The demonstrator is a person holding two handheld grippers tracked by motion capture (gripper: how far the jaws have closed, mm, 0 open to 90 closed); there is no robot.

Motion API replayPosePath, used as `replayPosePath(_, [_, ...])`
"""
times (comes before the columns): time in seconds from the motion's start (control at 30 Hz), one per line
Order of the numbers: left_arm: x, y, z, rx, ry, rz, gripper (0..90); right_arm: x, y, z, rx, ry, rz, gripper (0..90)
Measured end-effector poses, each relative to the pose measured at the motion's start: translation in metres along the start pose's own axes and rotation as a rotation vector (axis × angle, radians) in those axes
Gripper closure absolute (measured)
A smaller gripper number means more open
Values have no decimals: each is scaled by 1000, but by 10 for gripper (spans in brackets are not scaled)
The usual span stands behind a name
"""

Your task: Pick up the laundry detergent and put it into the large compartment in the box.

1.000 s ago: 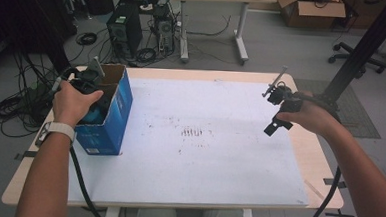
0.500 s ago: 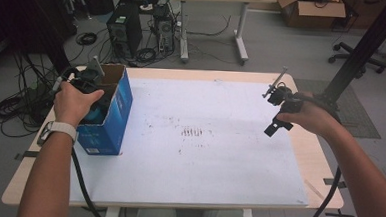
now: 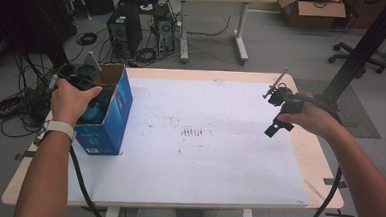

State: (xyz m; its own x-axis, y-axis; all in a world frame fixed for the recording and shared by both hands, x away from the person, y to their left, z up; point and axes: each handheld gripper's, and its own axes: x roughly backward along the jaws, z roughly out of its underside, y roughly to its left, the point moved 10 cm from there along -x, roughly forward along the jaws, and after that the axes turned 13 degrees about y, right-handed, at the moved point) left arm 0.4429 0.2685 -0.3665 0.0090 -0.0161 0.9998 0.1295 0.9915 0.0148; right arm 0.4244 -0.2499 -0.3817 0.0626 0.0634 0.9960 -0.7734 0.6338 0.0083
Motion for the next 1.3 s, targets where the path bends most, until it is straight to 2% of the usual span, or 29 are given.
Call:
replayPosePath(0.3, [22,5,1,20,-42,-29,271,2,1,2,0,-8,0,91])
replayPosePath(0.47, [39,9,2,32,-78,-63,257,4,1,2,-2,-14,4,87])
replayPosePath(0.7, [60,4,2,15,-109,-70,252,7,1,3,1,-16,9,87])
replayPosePath(0.77, [70,-2,3,-4,-116,-78,252,8,2,2,3,-20,9,87])
replayPosePath(0.9, [79,-11,4,-25,-133,-78,253,9,3,2,3,-21,11,88])
replayPosePath(0.93, [85,-19,4,-49,-141,-70,253,9,3,1,4,-21,13,87])
replayPosePath(1.0, [87,-23,4,-60,-144,-68,253,10,4,1,6,-21,13,87])
replayPosePath(1.07, [97,-37,4,-102,-168,-55,252,11,4,1,8,-23,16,87])
replayPosePath(1.1, [97,-37,4,-102,-168,-55,252,12,5,1,10,-27,14,87])
replayPosePath(1.2, [107,-55,5,-156,-183,-48,252,13,5,1,12,-23,21,87])
replayPosePath(1.3, [112,-73,7,-214,-193,-20,252,14,7,1,15,-26,22,87])
